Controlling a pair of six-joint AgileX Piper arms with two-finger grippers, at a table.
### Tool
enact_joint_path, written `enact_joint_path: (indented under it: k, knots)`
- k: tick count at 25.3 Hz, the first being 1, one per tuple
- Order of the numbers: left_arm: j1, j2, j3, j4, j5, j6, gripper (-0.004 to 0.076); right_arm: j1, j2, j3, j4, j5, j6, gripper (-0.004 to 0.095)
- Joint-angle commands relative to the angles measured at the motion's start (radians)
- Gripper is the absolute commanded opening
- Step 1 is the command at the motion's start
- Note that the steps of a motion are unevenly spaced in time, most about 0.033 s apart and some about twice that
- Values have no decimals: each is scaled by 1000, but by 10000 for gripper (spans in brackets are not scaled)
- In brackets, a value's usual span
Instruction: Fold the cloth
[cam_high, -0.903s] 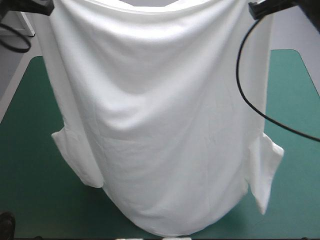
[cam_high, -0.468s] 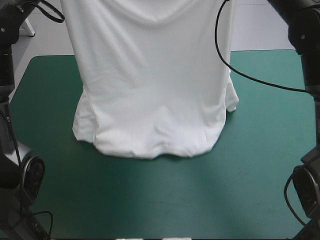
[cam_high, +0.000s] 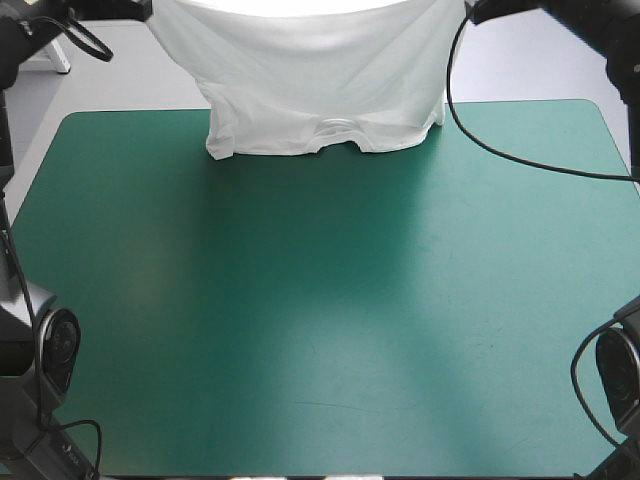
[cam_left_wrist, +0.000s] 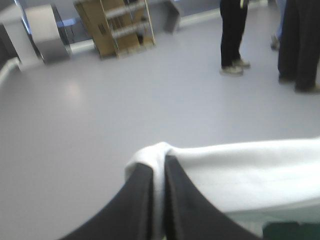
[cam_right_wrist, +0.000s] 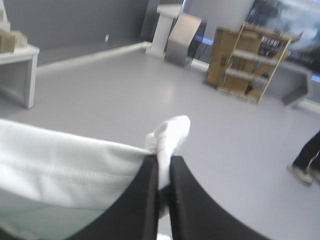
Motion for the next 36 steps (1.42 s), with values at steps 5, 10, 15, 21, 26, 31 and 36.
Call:
enact_joint_path:
  k: [5,10,15,21,26,31,36]
  knots:
    - [2,-168,571,-133,-93,101,19,-55,-189,545,62,-95,-24,-12]
    - [2,-285,973,-140,-218,132,19,-70,-303,941,176,-197,-114,-12]
    - [2,-339,1209,-164,-199,172,19,-70,-364,1180,244,-210,-150,-12]
    - [2,-484,1498,-167,-312,164,19,-70,-484,1405,244,-222,-144,-12]
    - [2,-609,1657,-142,-328,143,19,-70,-561,1534,244,-196,-115,-12]
    - [2,-716,1722,53,-287,-29,19,-70,-660,1628,235,-125,-79,-12]
    - [2,-814,1765,216,-162,-141,19,-70,-787,1713,144,-20,42,-12]
